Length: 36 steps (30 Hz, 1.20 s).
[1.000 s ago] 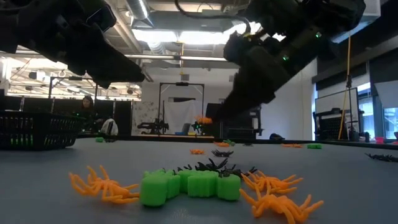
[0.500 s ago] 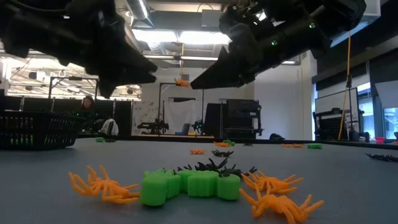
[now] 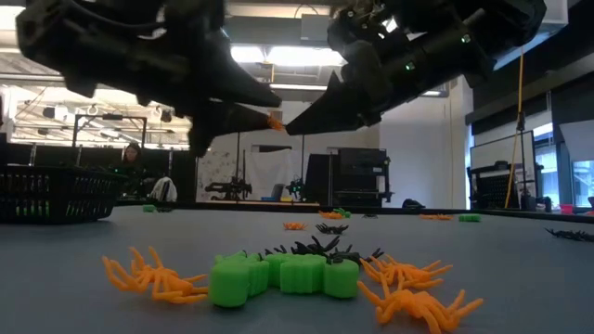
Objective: Sort Halloween decoration
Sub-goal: Put the orange spider toy into the bottom left black bin
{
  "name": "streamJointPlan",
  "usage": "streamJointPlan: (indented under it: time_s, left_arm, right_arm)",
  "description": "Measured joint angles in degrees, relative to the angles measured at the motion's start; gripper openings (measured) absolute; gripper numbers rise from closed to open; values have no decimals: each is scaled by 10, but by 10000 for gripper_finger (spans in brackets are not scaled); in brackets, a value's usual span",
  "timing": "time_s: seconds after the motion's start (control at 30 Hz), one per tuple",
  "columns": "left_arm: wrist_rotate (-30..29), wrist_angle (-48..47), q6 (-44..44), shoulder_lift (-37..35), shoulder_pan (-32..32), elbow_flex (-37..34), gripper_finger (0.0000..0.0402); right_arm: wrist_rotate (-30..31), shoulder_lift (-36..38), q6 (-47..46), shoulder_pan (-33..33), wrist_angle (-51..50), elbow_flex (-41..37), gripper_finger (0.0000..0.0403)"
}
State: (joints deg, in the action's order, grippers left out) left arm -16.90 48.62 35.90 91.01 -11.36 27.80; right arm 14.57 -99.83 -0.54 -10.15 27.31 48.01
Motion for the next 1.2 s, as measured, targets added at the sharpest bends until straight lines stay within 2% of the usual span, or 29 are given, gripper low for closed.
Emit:
streamJointPlan:
  time_s: [0.17, 0.37, 0.47, 0.67, 0.77, 0.9, 1.0, 1.1, 1.2]
  left_arm:
    - [0, -3, 1, 36, 14, 25, 135]
    - [-7, -8, -1, 39, 17, 26, 126]
    - [-7, -15, -4, 39, 17, 26, 98]
    - [9, -33, -32, 39, 17, 26, 12]
    - [41, -60, -47, 23, 19, 26, 7]
    - [42, -199, -92, -57, 18, 26, 3]
    - [43, -371, -116, -146, -1, 39, 2]
    - [33, -540, -123, -225, -50, 76, 1]
    - [15, -669, -107, -269, -129, 127, 1]
  right_arm:
    - [-1, 0, 0, 0, -7, 1, 0]
    - [-1, 0, 8, -6, -10, 1, 0]
    - [0, 0, 9, -7, -10, 1, 0]
    - [-18, 0, 9, -7, -18, 1, 5]
    - [-49, 0, 3, -7, -18, 1, 23]
    - [-46, 0, -7, -16, -26, 1, 70]
    - [-40, 0, -6, -20, -28, 1, 110]
    - [-30, 0, -5, -18, -30, 1, 140]
    - [-11, 0, -3, -18, -30, 1, 157]
